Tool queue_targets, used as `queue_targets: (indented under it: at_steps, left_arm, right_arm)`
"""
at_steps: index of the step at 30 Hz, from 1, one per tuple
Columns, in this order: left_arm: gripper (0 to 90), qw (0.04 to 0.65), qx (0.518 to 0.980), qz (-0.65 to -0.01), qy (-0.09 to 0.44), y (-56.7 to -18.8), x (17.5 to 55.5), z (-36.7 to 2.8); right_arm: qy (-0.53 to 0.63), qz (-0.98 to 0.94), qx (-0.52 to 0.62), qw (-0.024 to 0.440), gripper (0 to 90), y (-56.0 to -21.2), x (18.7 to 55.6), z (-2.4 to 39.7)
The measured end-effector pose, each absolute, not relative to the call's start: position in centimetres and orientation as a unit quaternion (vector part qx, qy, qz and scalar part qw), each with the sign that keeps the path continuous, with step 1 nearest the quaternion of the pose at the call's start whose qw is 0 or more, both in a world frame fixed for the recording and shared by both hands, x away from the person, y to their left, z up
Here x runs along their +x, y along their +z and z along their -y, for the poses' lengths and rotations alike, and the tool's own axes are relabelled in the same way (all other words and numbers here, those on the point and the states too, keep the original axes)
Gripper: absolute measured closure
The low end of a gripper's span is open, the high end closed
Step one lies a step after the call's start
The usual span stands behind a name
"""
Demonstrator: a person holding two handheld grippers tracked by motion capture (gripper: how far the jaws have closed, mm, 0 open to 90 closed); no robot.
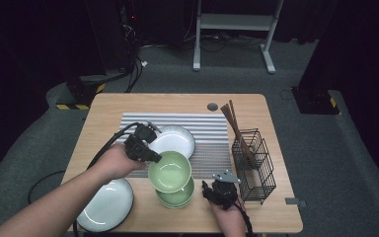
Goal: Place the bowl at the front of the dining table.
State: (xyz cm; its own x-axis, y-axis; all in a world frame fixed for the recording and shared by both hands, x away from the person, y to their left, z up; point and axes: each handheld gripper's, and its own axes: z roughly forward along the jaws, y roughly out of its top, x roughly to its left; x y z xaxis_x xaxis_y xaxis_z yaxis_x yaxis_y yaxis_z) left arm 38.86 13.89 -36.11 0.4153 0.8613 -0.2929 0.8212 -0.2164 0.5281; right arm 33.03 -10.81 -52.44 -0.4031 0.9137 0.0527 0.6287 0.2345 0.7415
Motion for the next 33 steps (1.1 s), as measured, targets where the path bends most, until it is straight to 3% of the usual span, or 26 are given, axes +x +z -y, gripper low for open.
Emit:
queue_targets:
  at_steps: [33]
  left_arm:
    - [84.6, 0.348, 0.726, -0.592, 0.032, -36.5, 42.3, -15.9]
  right_arm:
    - [0.352, -0.760, 0.507, 0.203, 38.5, -52.4, 33.0, 10.8]
